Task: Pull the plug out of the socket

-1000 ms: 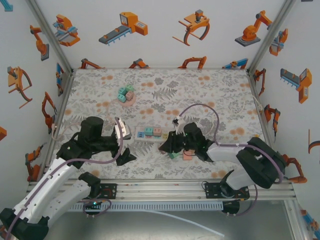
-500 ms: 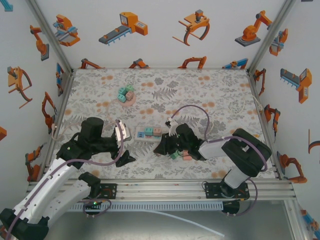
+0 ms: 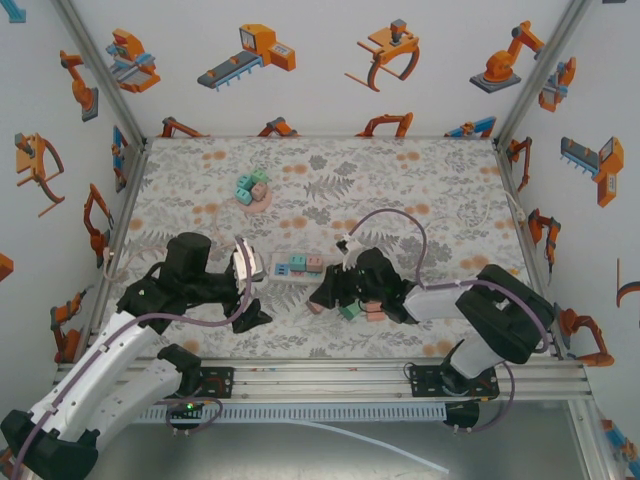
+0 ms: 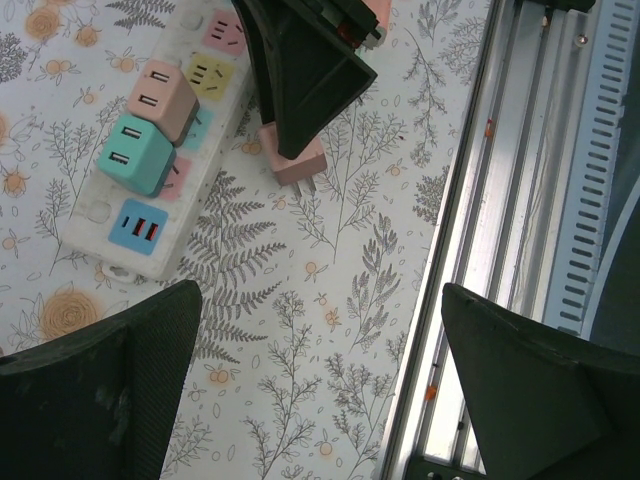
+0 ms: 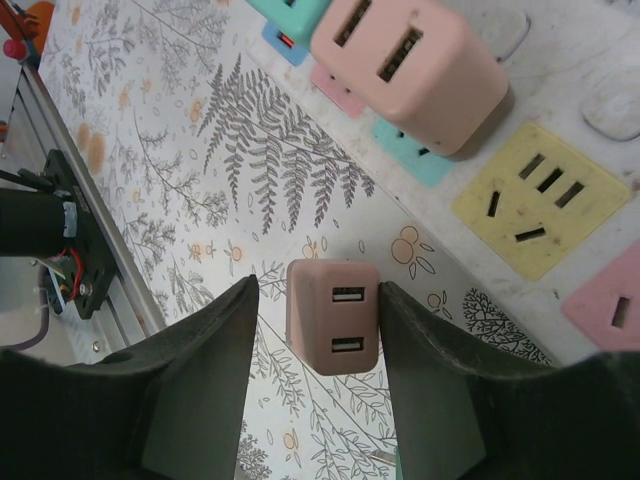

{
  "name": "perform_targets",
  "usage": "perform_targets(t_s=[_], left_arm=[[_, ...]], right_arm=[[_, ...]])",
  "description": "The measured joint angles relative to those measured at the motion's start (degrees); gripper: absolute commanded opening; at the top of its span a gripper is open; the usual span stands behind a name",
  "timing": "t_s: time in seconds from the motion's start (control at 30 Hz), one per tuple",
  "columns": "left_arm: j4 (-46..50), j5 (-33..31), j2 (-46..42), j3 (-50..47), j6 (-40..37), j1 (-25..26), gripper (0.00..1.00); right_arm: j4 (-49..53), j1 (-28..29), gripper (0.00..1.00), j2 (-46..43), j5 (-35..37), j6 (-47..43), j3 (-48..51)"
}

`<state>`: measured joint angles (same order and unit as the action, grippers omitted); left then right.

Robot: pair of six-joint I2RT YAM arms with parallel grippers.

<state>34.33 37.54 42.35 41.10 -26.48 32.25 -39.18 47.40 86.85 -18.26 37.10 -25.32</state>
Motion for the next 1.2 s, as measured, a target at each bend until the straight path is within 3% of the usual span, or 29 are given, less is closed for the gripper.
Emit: perform_targets(t_s=[0.33,0.43,0.63,1.0,1.2], left_arm=[[-0.59,-0.44,-0.04,0.00,0.70,0.09,0.97],[-1.90,-1.66,0.24,0.00,2.60,0.39,0.97],[-7.56,-9.92,2.05,0.00,11.58,1.18,0.97],[-18.23,-29.00,10.80,0.00,37.48,1.40,0.97],[-20.00,-35.74,16.87,0.02,48.98,-0.92,0.97]], right_arm=[[7.26,0.04,0.51,-13.70,5.99,-9.84,0.15],[12.02,0.07,0.52,-18.03,8.79,-16.70,-1.16],[13.86,0.04,0.56,-23.19,14.08,-33.24,-4.87],[13.55,0.07,0.68,-17.38,14.64,-58.90,-11.63],[22.36,0.07,0.70,-9.73,13.18,-66.07,-20.41]])
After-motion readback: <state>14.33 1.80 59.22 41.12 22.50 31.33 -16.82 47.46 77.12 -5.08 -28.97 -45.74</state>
